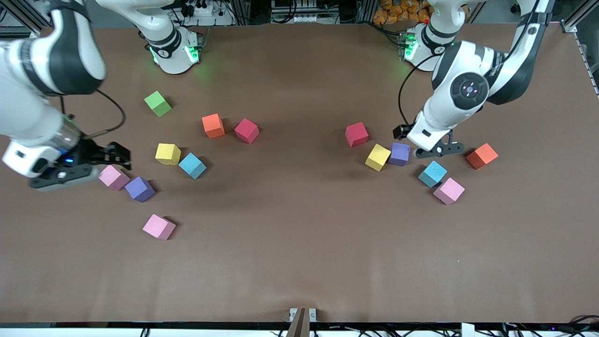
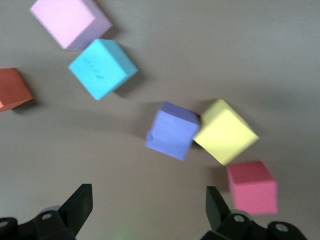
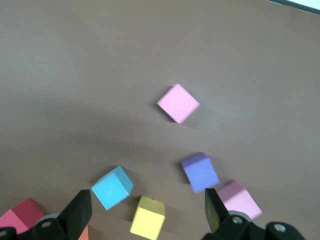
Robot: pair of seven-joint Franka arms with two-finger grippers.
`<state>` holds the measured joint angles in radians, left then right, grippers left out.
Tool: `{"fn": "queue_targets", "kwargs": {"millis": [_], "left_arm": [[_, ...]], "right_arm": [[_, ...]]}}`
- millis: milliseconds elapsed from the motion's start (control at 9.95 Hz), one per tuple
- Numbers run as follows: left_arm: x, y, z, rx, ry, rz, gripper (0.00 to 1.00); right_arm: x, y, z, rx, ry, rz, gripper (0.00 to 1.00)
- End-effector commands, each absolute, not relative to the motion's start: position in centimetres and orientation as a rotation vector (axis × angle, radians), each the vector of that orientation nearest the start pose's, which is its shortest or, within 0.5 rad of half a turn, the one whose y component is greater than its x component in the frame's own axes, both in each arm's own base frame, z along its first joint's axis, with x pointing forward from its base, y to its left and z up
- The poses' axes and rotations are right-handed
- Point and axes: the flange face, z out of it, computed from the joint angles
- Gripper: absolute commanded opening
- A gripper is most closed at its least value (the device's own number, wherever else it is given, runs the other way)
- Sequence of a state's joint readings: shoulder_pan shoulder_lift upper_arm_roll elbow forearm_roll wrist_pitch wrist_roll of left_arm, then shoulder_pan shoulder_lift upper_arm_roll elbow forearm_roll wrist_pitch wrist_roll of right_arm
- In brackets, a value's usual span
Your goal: Form number 2 with 11 blocks
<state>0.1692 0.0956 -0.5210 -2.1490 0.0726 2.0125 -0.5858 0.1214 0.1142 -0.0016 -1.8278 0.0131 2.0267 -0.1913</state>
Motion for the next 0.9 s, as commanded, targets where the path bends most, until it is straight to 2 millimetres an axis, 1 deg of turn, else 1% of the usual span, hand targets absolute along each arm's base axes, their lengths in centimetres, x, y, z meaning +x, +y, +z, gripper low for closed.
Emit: {"fn": "queue_targets", "kwargs": {"millis": [0, 100, 201, 301, 502, 603, 703, 804], "left_arm": [[51.8, -12.8, 31.9, -2.965, -0.476, 0.268, 1.00], [52.0, -12.0, 31.6, -2.961, -0.514, 0.276, 1.00], [52.0, -11.9, 31.3, -2.948, -0.579, 0.273, 1.00], [52.2, -12.0, 30.5, -2.935, -0.675, 0.270, 1.00], [51.4, -12.7, 29.3, -2.935, -0.702, 0.248, 1.00], [51.0, -12.9, 28.7, -2.909, -0.779, 0.248, 1.00], [50.7, -13.1, 28.3, -2.885, -0.863, 0.238, 1.00], [50.4, -13.5, 28.0, -2.861, -0.929, 0.230, 1.00]], "right_arm": [[58.6, 12.4, 43.8, -3.067, -0.604, -0.137, 1.00], [57.4, 14.8, 42.4, -3.052, -0.668, -0.134, 1.00], [56.3, 16.5, 41.4, -3.041, -0.720, -0.107, 1.00], [54.5, 18.8, 40.2, -3.023, -0.799, -0.064, 1.00], [50.7, 23.5, 37.2, -2.974, -0.962, -0.038, 1.00], [48.1, 25.6, 35.7, -2.943, -1.042, -0.068, 1.00], [45.6, 27.0, 33.9, -2.916, -1.105, -0.098, 1.00], [43.7, 27.8, 32.6, -2.902, -1.151, -0.070, 1.00]]}}
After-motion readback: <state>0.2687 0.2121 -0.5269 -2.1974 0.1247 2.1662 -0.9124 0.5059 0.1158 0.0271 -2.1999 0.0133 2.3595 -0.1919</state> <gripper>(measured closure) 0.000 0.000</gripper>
